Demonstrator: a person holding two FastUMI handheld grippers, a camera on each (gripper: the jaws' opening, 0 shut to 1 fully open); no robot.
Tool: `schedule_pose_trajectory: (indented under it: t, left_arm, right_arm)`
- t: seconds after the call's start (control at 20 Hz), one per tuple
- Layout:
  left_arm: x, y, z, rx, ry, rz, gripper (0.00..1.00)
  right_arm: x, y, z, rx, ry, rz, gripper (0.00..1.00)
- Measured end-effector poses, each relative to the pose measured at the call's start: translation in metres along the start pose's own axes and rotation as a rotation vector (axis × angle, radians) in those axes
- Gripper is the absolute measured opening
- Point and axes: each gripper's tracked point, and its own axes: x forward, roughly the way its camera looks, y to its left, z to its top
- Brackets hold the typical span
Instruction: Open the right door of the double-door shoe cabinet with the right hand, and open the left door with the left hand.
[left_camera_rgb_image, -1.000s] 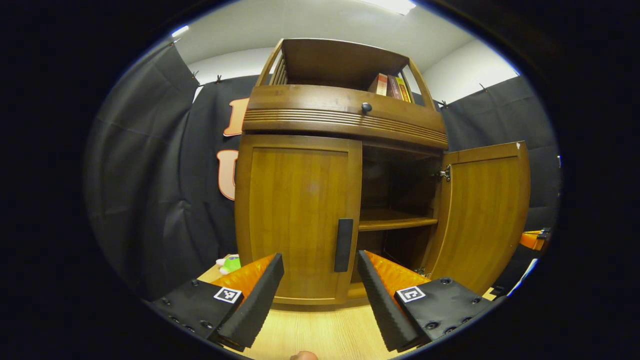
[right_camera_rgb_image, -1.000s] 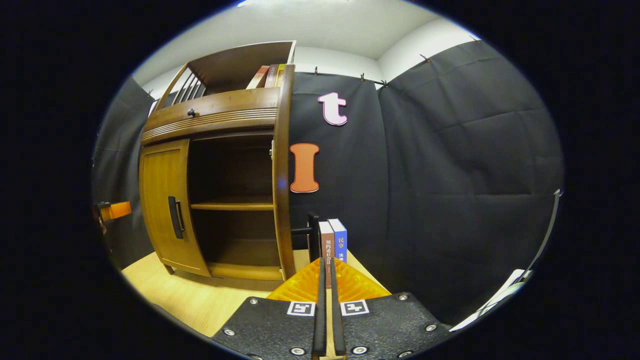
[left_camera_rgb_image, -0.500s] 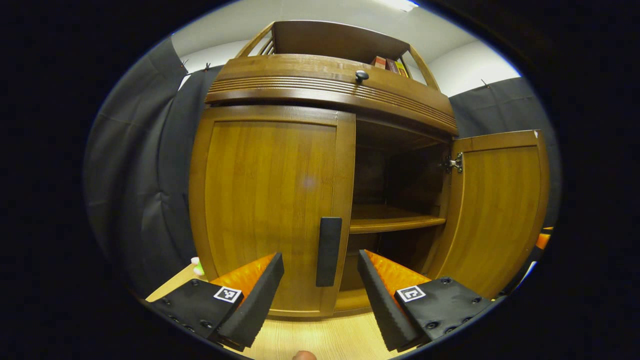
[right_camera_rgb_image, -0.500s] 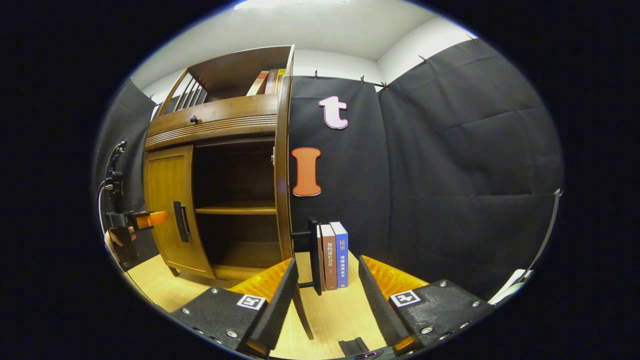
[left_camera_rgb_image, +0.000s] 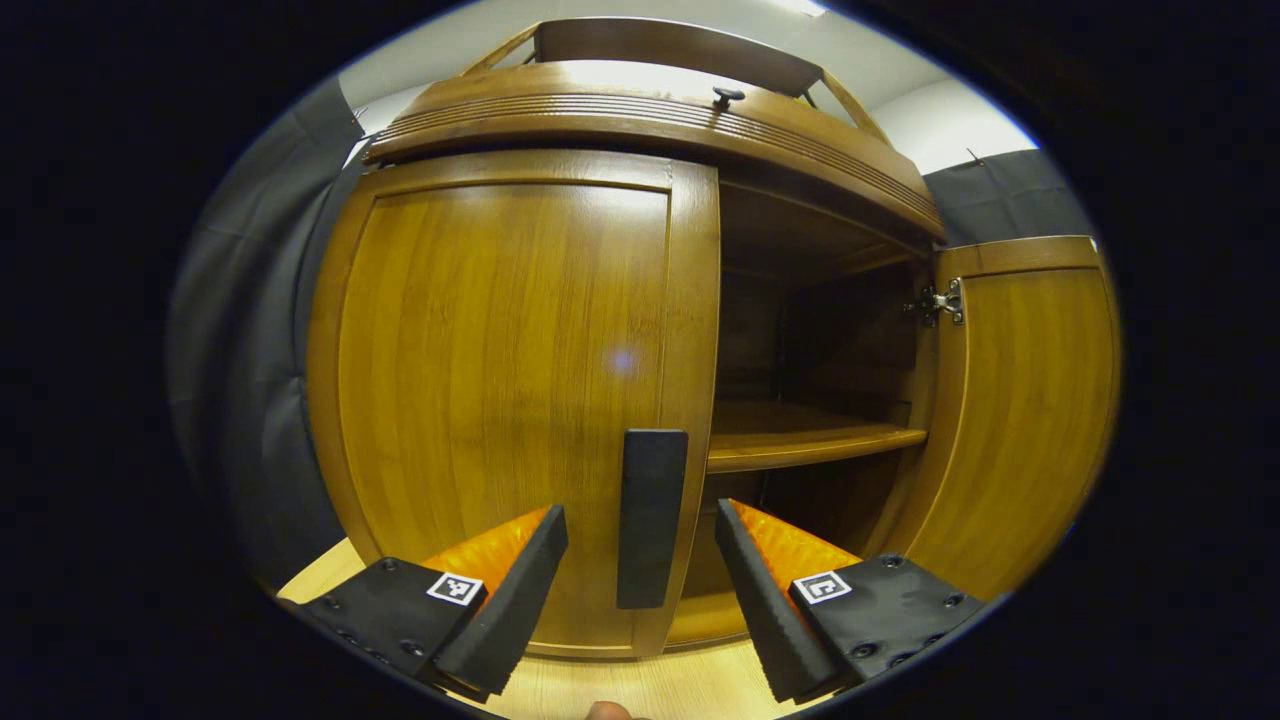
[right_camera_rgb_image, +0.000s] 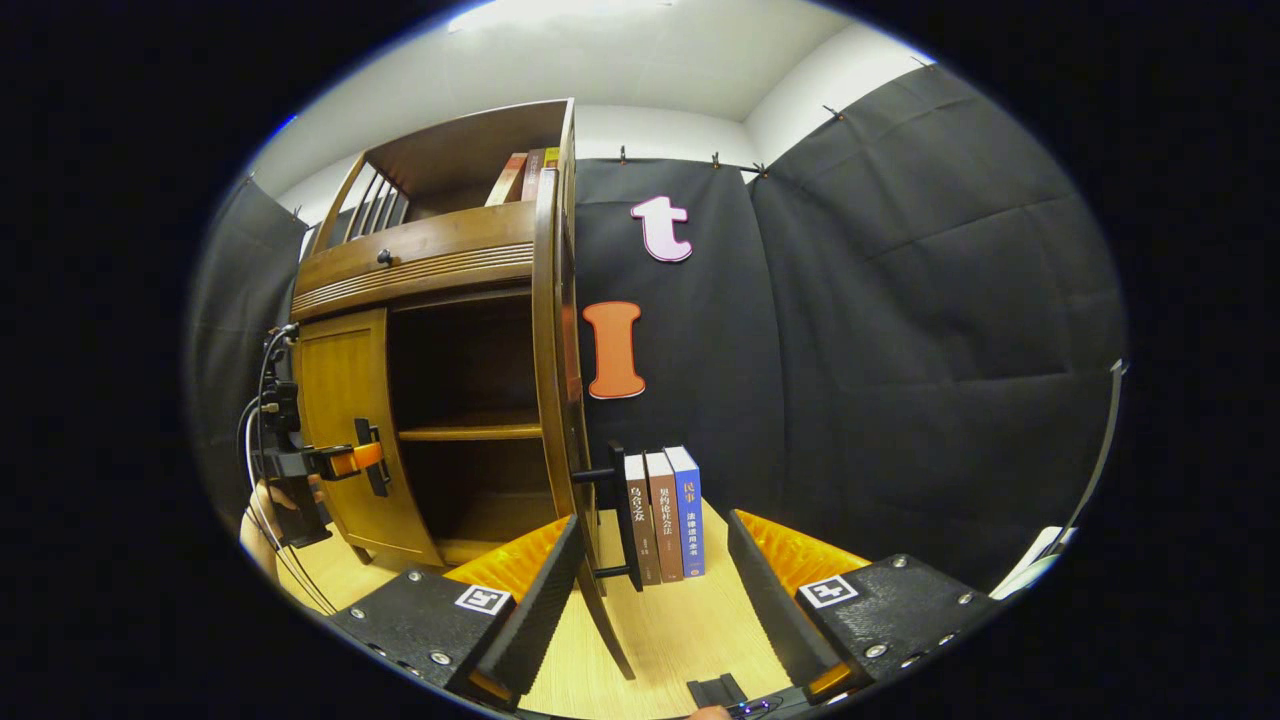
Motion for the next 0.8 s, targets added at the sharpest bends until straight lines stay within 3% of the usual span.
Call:
schedule_pose_trajectory:
  t: [0.35, 0.6, 0.8]
  left_arm:
    - [0.011, -0.004, -0.003, 0.030, -0.005, 0.002, 0.95]
    - [0.013, -0.006, -0.003, 0.022, -0.006, -0.011, 0.86]
    - [0.020, -0.009, -0.007, 0.008, 0.002, -0.023, 0.69]
  right_arm:
    - [0.004, 0.002, -0.004, -0.002, 0.006, 0.013, 1.00]
    - [0.004, 0.003, -0.003, 0.010, 0.003, 0.022, 1.00]
    - [0.003, 0.002, -0.003, 0.015, 0.005, 0.019, 1.00]
